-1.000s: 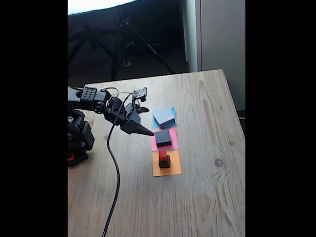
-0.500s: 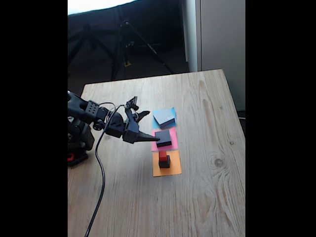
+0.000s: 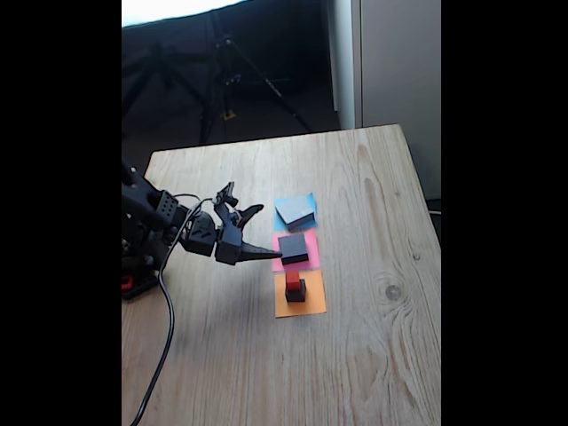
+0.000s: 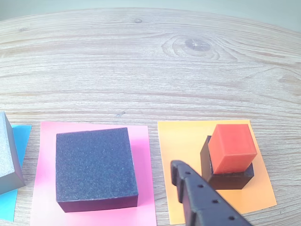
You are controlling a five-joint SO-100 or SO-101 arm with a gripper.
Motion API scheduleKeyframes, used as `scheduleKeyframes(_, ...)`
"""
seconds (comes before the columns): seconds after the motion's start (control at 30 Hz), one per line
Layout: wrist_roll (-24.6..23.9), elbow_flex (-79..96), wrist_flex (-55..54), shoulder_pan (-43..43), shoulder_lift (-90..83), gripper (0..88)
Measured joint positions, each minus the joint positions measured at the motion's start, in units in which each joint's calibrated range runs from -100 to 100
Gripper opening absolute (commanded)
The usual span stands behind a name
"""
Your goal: Tower of hanoi
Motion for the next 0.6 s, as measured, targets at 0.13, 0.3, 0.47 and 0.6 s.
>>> scheduleKeyframes(0.13, 0.0, 0.09, -3.84, 0.1, 4.02, 58.5)
scheduleKeyframes(0.3, 0.0, 0.43, -7.85, 0.1, 8.72, 58.2)
scheduleKeyframes(0.47, 0.0, 0.43, -11.13, 0.41, 13.25, 58.2)
scheduleKeyframes(0.6, 0.0, 0.43, -15.37, 0.52, 17.44, 58.2)
